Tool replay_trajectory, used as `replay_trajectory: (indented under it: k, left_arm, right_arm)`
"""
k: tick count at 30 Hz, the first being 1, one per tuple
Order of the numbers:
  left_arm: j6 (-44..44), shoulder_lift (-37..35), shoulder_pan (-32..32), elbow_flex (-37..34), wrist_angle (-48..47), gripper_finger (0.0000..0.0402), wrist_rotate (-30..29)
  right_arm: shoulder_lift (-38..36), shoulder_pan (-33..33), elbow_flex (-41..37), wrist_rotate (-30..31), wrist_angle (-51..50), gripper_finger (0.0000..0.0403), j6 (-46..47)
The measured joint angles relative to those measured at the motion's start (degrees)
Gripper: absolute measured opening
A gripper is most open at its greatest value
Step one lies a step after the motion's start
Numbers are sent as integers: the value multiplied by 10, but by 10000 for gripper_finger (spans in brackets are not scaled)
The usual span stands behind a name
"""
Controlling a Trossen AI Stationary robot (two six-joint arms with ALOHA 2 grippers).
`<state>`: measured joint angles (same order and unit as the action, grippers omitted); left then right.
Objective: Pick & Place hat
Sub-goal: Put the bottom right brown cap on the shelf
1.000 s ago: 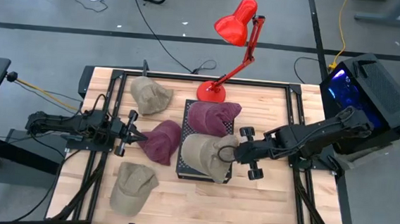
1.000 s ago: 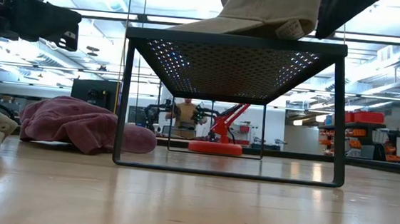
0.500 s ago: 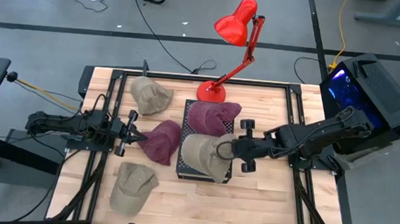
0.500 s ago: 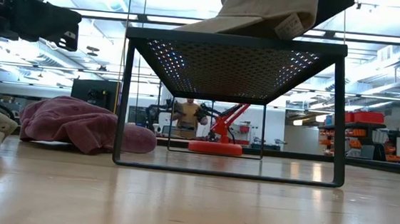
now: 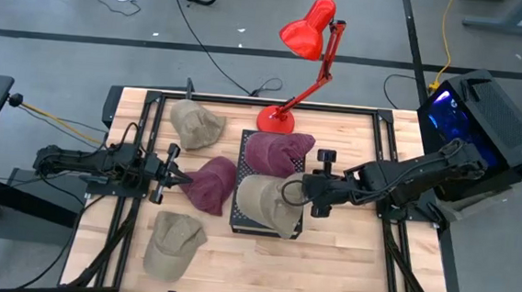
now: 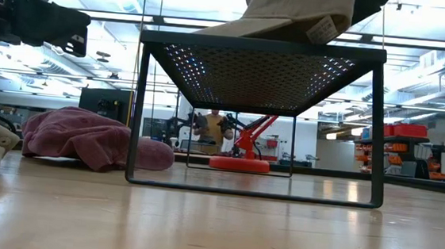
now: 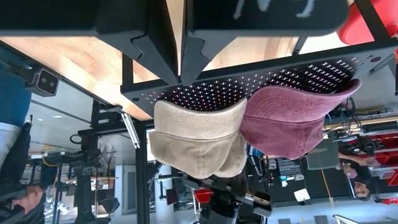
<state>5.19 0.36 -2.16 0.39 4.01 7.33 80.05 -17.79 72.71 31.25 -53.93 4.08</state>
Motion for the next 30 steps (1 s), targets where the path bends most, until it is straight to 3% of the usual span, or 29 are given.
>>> replay_trajectory:
  k: [18,30]
  left_arm:
    - [0,0,0,0,0,25,0]
    - [0,0,0,0,0,25,0]
  right_arm:
    - [0,29,0,38,-15,0,30]
    - [-5,29,0,-98,-72,0,35]
